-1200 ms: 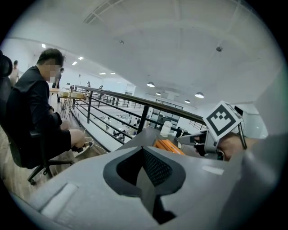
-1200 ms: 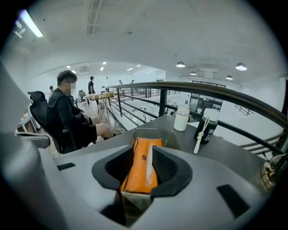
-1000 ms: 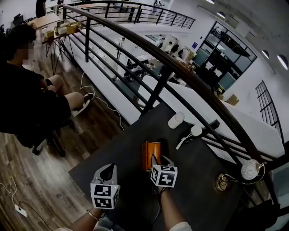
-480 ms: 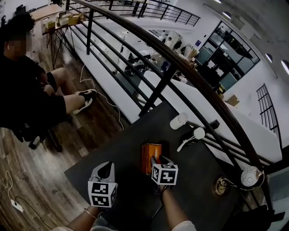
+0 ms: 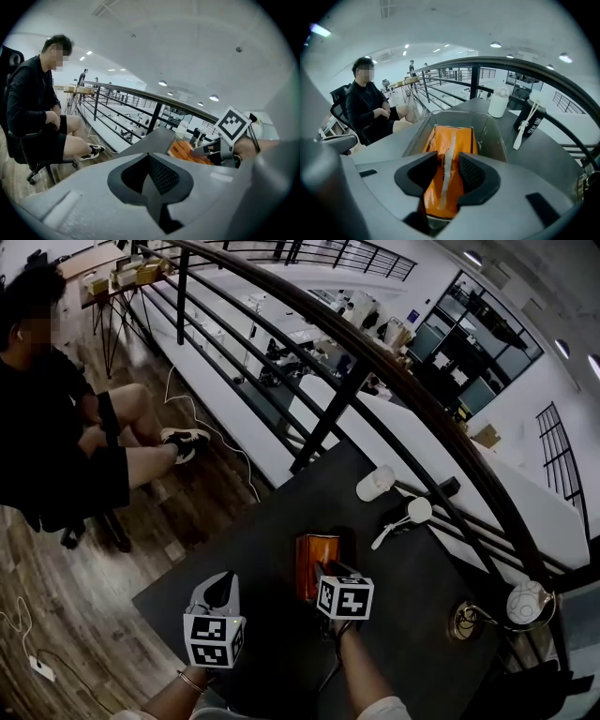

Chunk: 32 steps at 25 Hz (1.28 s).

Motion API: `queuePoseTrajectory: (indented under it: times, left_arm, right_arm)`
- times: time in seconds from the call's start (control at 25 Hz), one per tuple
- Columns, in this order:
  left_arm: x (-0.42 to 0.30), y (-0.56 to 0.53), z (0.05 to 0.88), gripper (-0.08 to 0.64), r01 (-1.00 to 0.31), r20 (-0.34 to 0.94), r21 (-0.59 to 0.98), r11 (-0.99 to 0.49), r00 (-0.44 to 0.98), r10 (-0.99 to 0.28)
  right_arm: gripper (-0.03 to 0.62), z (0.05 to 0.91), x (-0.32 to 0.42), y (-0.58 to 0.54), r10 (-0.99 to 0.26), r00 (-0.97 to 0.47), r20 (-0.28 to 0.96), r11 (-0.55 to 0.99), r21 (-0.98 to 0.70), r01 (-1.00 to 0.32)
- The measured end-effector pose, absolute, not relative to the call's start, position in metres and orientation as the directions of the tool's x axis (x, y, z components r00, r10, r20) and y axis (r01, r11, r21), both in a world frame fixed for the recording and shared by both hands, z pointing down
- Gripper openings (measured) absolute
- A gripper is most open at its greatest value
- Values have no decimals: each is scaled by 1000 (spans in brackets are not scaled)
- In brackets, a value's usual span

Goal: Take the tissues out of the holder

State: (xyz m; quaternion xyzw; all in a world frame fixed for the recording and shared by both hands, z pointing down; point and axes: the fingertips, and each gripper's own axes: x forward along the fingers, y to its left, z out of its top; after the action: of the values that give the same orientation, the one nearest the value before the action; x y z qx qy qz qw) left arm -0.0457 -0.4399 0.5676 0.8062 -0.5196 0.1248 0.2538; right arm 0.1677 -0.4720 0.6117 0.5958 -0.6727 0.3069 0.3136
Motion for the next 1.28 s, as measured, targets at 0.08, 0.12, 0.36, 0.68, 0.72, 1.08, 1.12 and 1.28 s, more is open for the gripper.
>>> queuePoseTrajectory:
  times: [0.08,0.12,0.36,0.68,0.72,1.08,1.12,1.28]
  left_arm:
    - [-44,-440,568,8,-901,467,280,-331,429,-773]
    - [-44,-440,569,8,-901,467,280,-331,430,-773]
    - [-38,-438,571,8,-897,473,284,-339,439,-764]
    - [-34,-433,573,8,-895,477,291,-337,441,-760]
    - [-34,-433,572,8,-895,476,291,-337,441,-760]
    - [-36,-430,565,8,-900,472,278,-336,433,-768]
    - [-37,-429,564,8,-900,471,277,-336,432,-769]
    - [-39,-428,560,8,-902,464,273,-335,428,-775]
  right_arm:
    - [144,612,168,-472,-606,-101,789,103,-48,-994]
    - [143,611,168,-471,-605,-101,789,104,-48,-993]
    - [77,610,166,-471,-613,-96,784,109,-37,-993]
    - [46,610,165,-471,-612,-95,785,121,-25,-992]
    - [44,609,165,-472,-612,-93,785,123,-22,-992]
    - [15,604,164,-471,-632,-85,770,126,-5,-992]
    - [14,604,165,-470,-634,-86,768,123,-9,-992]
    - [9,600,165,-470,-640,-92,763,122,-17,-992]
